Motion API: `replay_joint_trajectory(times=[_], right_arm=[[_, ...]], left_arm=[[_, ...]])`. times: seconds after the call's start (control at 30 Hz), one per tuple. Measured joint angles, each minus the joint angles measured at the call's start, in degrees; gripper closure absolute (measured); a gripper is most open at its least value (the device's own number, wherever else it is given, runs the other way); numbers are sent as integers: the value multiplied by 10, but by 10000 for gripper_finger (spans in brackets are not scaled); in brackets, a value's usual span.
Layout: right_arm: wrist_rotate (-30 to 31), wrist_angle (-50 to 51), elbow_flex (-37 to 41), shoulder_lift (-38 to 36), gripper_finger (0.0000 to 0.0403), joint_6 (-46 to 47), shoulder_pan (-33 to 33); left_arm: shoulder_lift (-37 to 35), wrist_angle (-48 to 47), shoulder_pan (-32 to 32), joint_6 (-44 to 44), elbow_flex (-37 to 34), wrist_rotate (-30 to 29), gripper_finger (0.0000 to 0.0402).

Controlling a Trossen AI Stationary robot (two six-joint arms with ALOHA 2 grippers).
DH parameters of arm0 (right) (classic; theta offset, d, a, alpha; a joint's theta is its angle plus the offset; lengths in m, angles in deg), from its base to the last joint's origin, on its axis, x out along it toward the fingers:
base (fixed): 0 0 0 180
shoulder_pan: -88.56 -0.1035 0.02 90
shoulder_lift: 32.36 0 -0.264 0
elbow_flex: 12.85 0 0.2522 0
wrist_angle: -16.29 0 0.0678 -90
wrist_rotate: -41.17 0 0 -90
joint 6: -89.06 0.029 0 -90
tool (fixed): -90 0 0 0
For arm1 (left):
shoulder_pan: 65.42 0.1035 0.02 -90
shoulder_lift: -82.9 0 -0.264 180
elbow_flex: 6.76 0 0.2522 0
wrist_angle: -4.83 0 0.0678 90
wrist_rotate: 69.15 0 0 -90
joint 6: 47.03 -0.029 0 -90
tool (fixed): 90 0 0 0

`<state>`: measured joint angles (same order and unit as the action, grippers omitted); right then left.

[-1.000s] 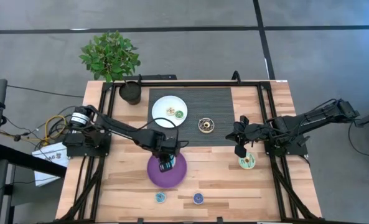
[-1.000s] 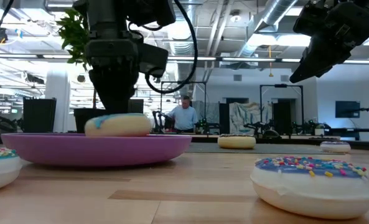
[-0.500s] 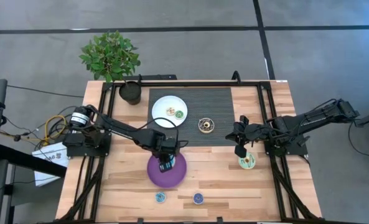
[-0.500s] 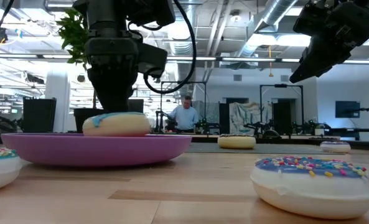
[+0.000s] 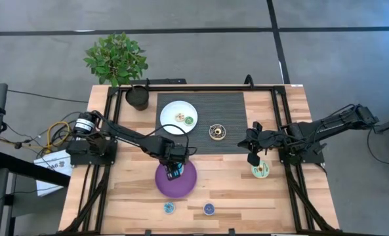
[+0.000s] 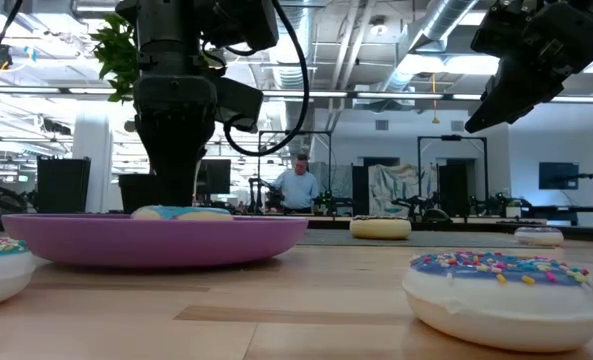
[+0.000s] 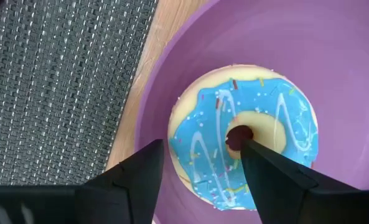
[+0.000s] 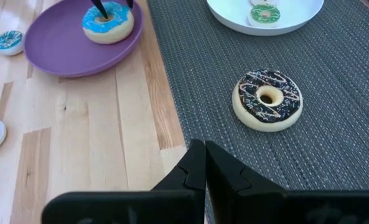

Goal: Pick & Place donuts
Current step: Put the large black donut on the purple plate

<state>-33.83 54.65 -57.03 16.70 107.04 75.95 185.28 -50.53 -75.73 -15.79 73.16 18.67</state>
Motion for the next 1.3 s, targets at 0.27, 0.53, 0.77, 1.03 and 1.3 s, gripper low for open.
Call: replay_joint_trajectory(times=[0.27, 0.53, 0.77, 1.03, 1.3], right_arm=[[0, 0, 0, 0, 403, 0, 0], [-1, -3, 0, 0, 403, 0, 0], [0, -12, 0, 0, 403, 0, 0], [0, -33, 0, 0, 403, 0, 0], [1, -107, 0, 0, 403, 0, 0]], left_arm=[[-2, 0, 0, 4, 0, 9, 182], [-18, -1, 0, 10, 0, 8, 181], [-45, -20, 0, 14, 21, -3, 181], [-96, -20, -25, 15, 32, -28, 181], [-147, -28, -104, 31, 8, -194, 181]])
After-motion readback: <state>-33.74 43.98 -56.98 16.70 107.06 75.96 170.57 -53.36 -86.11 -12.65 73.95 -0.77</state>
